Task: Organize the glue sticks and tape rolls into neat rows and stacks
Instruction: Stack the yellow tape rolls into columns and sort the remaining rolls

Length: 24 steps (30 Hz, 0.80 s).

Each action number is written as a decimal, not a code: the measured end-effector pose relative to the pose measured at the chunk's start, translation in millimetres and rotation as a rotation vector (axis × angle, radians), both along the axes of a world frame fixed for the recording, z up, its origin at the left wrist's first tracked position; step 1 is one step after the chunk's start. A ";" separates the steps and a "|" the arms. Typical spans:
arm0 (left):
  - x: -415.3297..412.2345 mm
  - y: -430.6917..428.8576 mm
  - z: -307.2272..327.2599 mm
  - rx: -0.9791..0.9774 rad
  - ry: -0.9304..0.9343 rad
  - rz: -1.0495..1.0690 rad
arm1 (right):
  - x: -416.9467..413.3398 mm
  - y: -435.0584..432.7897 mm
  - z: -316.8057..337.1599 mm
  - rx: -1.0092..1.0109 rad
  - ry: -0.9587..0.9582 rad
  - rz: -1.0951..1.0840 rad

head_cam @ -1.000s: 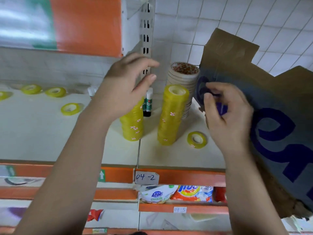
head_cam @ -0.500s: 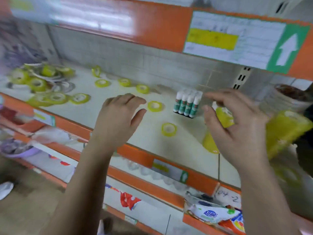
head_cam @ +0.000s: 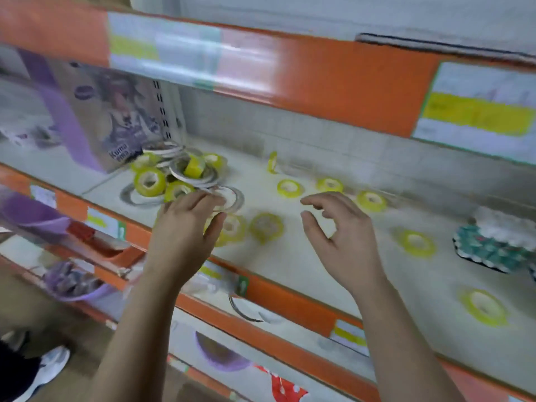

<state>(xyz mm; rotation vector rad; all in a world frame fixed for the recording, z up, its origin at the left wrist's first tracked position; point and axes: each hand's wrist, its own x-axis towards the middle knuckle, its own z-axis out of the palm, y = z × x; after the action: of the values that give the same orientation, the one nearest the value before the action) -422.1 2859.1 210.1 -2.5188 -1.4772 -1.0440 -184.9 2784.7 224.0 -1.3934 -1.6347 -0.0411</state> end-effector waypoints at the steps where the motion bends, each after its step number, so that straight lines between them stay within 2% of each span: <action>1: -12.8 11.7 -0.6 0.002 -0.005 0.012 | -11.8 11.8 -1.7 -0.015 0.004 0.004; 6: -54.8 52.7 -10.2 0.012 -0.055 0.015 | -52.5 57.2 -2.8 -0.105 0.009 0.017; 16: -106.9 71.6 -22.4 -0.046 -0.066 0.031 | -113.6 111.6 -17.1 -0.169 0.023 0.063; 24: -153.7 132.2 -24.2 -0.067 -0.075 -0.103 | -165.3 164.8 -31.5 -0.278 -0.011 -0.060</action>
<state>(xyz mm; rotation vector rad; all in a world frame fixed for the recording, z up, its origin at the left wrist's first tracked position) -575.8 2991.3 185.9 -2.6562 -1.4374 -1.1334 -350.2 2949.4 192.5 -1.6546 -1.6535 0.1492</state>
